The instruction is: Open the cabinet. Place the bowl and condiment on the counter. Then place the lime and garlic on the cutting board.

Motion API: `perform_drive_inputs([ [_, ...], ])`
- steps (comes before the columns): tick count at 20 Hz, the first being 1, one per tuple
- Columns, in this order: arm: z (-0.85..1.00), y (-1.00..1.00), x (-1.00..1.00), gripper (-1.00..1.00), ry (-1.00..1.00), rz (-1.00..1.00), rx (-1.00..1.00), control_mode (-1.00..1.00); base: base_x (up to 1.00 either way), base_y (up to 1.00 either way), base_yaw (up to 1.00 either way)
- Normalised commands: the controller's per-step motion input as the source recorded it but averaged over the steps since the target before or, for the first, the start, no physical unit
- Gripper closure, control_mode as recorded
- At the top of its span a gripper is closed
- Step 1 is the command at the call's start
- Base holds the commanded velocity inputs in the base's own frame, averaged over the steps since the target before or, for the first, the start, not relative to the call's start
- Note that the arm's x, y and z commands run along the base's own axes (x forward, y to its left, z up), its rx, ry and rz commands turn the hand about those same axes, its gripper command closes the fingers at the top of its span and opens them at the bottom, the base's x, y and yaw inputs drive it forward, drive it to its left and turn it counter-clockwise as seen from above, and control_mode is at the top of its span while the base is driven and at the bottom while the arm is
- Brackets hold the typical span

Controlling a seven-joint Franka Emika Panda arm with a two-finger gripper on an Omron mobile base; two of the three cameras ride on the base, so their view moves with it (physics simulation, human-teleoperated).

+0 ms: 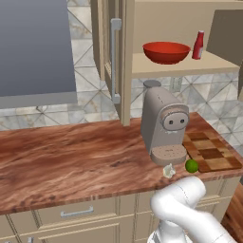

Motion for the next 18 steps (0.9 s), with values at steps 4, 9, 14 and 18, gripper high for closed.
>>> perform_drive_inputs([
  [4,0.0,0.0,-1.0,-1.0,0.41,0.0,-0.2,-1.0,0.0,0.0,0.0],
  [9,0.08,0.01,-1.0,-1.0,0.48,-0.02,-0.15,-1.0,0.0,0.0,0.0],
  [14,-0.1,0.37,-0.68,-1.0,0.18,-0.01,-0.23,-1.0,0.0,0.0,0.0],
  [18,-0.06,0.62,0.1,-1.0,0.25,0.02,-0.27,-1.0,0.0,0.0,0.0],
])
